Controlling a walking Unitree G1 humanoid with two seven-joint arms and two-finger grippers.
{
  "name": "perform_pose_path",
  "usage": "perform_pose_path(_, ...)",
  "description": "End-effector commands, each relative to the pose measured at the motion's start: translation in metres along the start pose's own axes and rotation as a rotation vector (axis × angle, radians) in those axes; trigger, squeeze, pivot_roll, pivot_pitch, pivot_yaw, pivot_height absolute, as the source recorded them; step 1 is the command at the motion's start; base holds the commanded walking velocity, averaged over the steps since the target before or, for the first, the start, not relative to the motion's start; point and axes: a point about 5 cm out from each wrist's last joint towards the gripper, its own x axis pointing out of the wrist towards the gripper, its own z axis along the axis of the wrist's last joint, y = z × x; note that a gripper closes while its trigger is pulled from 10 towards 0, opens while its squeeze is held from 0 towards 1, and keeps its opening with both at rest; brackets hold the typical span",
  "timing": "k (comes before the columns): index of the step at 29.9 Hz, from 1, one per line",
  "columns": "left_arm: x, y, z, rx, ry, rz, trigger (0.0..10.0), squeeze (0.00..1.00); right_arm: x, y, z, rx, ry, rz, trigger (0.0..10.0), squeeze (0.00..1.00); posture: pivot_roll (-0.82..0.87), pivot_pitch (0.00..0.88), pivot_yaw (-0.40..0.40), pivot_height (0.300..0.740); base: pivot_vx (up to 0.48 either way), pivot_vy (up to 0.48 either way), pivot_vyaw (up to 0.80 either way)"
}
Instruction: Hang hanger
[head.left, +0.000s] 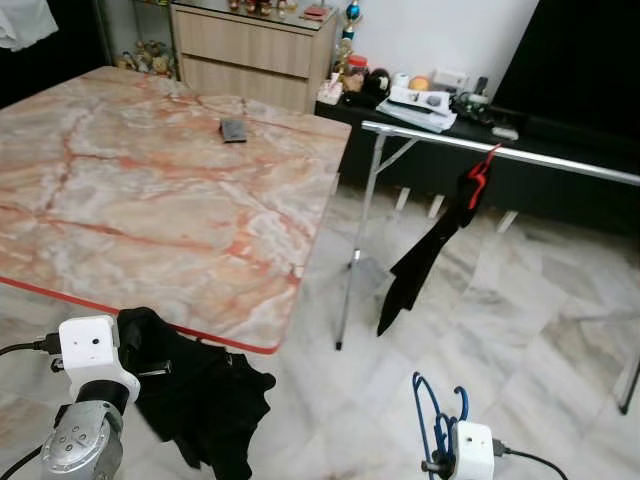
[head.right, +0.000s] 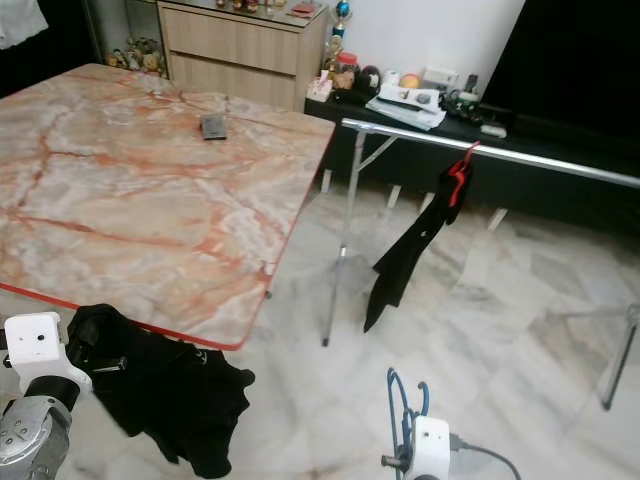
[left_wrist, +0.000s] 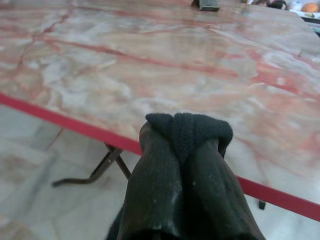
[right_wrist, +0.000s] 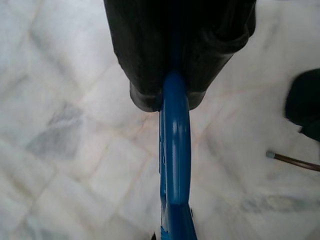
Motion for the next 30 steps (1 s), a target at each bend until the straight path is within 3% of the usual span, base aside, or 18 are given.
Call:
perform_pose_path(1, 0.003, -0.004, 0.011, -0.002, -0.048, -0.018, 10.0, 0.00, -0.002, -0.009, -0.005, 0.002, 0.013, -0.024, 10.0, 0.00, 0.18, 0.107, -0.106, 0.740, 0.000, 0.480, 0.00)
perform_pose_path(7, 0.004, -0.007, 0.016, 0.010, -0.070, -0.039, 10.0, 0.00, -0.002, -0.009, -0.005, 0.000, 0.015, -0.023, 10.0, 0.00, 0.18, 0.108, -0.108, 0.740, 0.000, 0.320, 0.00)
perform_pose_path(17, 0.009, -0.033, 0.039, 0.024, -0.141, -0.240, 10.0, 0.00, -0.003, -0.010, -0.006, 0.003, 0.016, -0.025, 10.0, 0.00, 0.19, 0.096, -0.110, 0.740, 0.000, 0.000, 0.00)
perform_pose_path(19, 0.008, -0.037, 0.045, 0.066, -0.171, -0.258, 10.0, 0.00, -0.003, -0.010, -0.007, 0.007, 0.015, -0.026, 10.0, 0.00, 0.18, 0.088, -0.107, 0.740, 0.000, 0.000, 0.00)
perform_pose_path(23, 0.013, -0.034, 0.063, 0.333, -0.255, -0.261, 10.0, 0.00, -0.003, -0.009, -0.007, 0.008, 0.017, -0.030, 10.0, 0.00, 0.20, 0.077, -0.109, 0.740, 0.000, 0.000, 0.00)
perform_pose_path(24, 0.016, -0.031, 0.067, 0.351, -0.266, -0.255, 10.0, 0.00, -0.003, -0.009, -0.007, 0.007, 0.019, -0.031, 10.0, 0.00, 0.20, 0.074, -0.108, 0.740, 0.000, 0.000, 0.00)
perform_pose_path(28, 0.019, -0.032, 0.065, 0.294, -0.235, -0.292, 10.0, 0.00, -0.003, -0.009, -0.008, 0.005, 0.022, -0.031, 10.0, 0.00, 0.20, 0.063, -0.102, 0.740, 0.000, 0.000, 0.00)
perform_pose_path(30, 0.017, -0.034, 0.059, 0.176, -0.204, -0.313, 10.0, 0.00, -0.003, -0.008, -0.008, 0.010, 0.022, -0.029, 10.0, 0.00, 0.19, 0.054, -0.097, 0.740, 0.000, 0.000, 0.00)
